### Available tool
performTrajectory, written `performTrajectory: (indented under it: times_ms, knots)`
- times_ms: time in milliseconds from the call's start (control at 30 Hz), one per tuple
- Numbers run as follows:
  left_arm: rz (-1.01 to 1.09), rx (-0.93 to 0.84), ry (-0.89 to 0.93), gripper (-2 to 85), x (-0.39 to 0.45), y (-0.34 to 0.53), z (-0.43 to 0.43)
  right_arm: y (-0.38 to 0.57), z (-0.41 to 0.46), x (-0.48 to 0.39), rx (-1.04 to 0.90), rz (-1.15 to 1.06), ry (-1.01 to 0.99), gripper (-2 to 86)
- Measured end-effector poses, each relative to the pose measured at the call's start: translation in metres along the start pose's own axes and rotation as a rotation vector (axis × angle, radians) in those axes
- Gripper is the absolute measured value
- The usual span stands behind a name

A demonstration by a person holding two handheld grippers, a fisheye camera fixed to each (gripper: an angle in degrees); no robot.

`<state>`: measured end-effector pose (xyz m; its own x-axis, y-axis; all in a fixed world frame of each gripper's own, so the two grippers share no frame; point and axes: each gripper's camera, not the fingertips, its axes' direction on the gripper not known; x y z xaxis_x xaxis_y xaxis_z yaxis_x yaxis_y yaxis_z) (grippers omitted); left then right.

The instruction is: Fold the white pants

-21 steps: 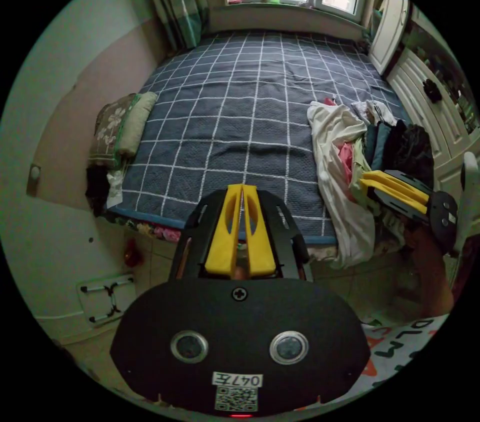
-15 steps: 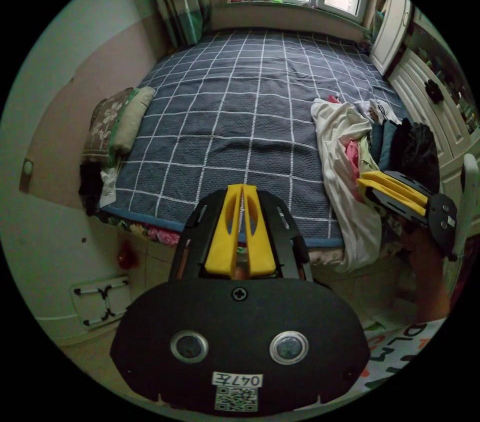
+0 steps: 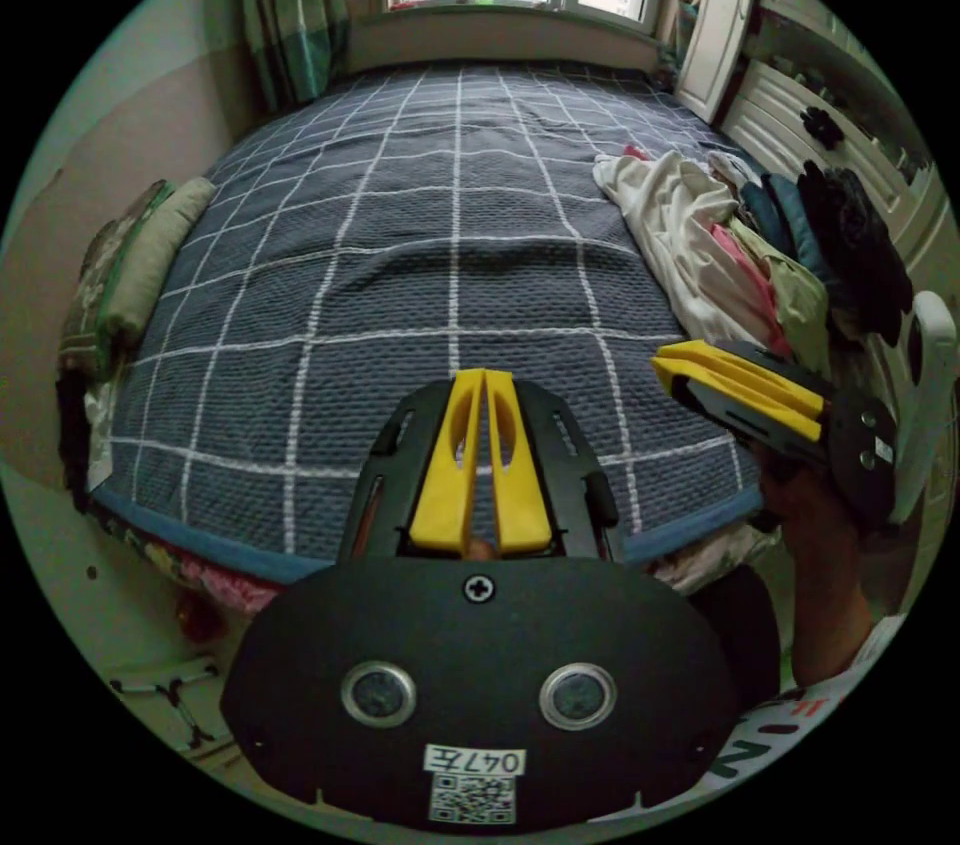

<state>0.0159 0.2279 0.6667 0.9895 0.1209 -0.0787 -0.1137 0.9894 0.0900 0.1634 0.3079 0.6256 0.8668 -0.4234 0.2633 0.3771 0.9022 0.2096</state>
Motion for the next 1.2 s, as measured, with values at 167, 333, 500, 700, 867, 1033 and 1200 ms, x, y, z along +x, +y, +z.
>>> performTrajectory:
  times_ms: [167, 333, 500, 700, 867, 1033, 1200]
  knots:
    - [0.005, 0.065, 0.029, -0.8, 0.017, 0.028, 0.029, 0.034, 0.007, -0.014, 0.068, -0.023, 0.031, 1.0]
    - [-0.015, 0.064, -0.023, -0.3, 0.033, 0.071, 0.021, 0.080, -0.018, -0.030, 0.130, -0.010, 0.036, 1.4]
    - [-0.015, 0.059, -0.045, 1.3, 0.052, 0.111, -0.004, 0.142, -0.061, -0.047, 0.151, -0.008, 0.061, 0.1]
    - [-0.039, 0.114, -0.027, 2.6, 0.079, 0.159, -0.041, 0.191, -0.109, -0.062, 0.216, 0.028, 0.053, -1.1]
    - [0.026, 0.189, -0.054, -0.1, 0.099, 0.200, -0.072, 0.230, -0.147, -0.090, 0.288, 0.027, 0.071, -1.0]
    - [0.079, 0.224, -0.011, -0.7, 0.116, 0.233, -0.082, 0.261, -0.160, -0.100, 0.262, -0.004, 0.108, -1.2]
    - [0.145, 0.193, 0.022, -0.8, 0.124, 0.236, -0.076, 0.273, -0.166, -0.098, 0.255, 0.037, 0.135, -0.5]
